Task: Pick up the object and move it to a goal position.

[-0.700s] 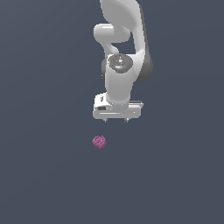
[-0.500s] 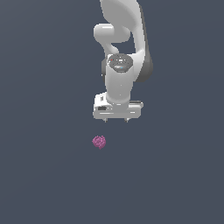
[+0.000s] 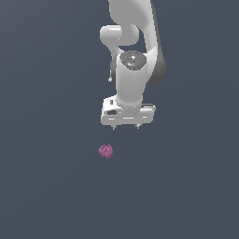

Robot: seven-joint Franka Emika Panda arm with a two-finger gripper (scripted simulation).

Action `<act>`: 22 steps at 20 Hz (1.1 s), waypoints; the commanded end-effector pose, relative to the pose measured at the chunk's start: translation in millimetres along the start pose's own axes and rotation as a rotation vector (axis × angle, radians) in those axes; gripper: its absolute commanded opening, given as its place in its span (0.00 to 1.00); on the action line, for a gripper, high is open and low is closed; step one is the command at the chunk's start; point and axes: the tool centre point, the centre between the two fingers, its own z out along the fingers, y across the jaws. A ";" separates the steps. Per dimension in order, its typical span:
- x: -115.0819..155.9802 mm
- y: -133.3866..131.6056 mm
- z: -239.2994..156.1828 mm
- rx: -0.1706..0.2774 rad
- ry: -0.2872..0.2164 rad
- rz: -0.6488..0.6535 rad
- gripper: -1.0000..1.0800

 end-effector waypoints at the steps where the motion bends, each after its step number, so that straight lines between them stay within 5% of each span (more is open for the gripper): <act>1: 0.0 0.6 0.6 0.000 -0.001 -0.001 0.96; 22: 23.6 45.8 41.2 0.007 -0.010 -0.266 0.96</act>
